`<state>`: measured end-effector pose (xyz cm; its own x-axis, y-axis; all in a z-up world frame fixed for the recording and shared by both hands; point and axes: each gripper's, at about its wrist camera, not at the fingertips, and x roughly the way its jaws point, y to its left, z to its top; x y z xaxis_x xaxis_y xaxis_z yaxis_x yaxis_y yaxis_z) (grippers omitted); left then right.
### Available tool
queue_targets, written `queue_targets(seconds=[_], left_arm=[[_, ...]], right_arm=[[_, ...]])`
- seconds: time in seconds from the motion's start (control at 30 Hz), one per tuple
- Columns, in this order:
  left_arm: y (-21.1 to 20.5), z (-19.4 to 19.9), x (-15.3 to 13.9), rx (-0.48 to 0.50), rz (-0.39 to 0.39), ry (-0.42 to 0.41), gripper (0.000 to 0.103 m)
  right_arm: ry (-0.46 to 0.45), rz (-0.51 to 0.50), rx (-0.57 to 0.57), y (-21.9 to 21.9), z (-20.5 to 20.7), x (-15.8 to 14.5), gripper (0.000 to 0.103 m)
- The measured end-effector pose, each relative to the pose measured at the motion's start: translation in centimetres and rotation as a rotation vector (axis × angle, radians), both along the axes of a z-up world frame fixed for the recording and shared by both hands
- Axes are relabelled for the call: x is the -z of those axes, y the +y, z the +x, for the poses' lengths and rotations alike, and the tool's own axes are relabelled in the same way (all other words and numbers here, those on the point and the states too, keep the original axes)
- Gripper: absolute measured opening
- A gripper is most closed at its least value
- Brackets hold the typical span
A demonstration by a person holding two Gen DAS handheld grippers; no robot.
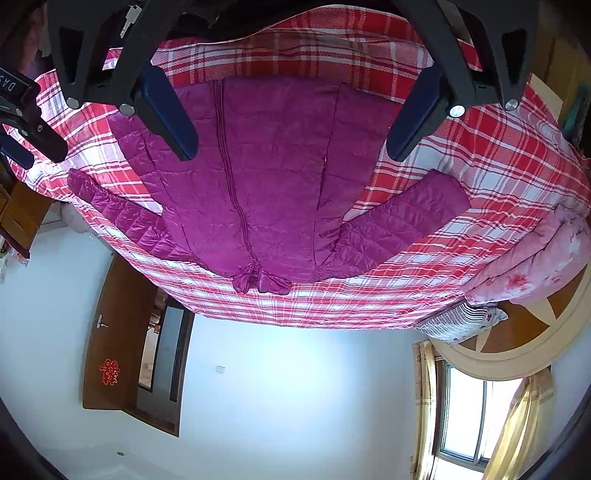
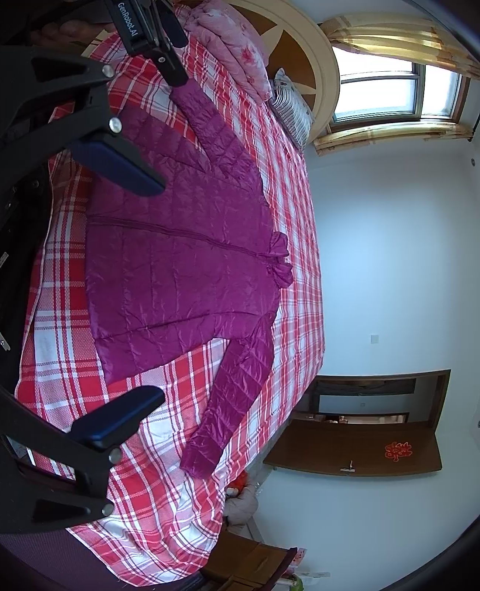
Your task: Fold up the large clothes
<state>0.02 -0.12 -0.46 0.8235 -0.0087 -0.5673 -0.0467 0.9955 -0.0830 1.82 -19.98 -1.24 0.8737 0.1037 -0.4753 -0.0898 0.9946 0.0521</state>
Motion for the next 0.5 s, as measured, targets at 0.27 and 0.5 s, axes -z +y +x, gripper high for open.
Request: queue_targets(seconds=[0.27,0.5], left_arm=[[0.23,0.08,0.04,-0.001,-0.006,0.004,0.102],[0.47,0.18,-0.01,-0.005,-0.012,0.004,0.102]], right_arm=[[0.007,-0.002,-0.002,-0.07,0.06,0.23,0.103],[0.015,0.001,-0.003,-0.09,0.23,0.35,0.103]])
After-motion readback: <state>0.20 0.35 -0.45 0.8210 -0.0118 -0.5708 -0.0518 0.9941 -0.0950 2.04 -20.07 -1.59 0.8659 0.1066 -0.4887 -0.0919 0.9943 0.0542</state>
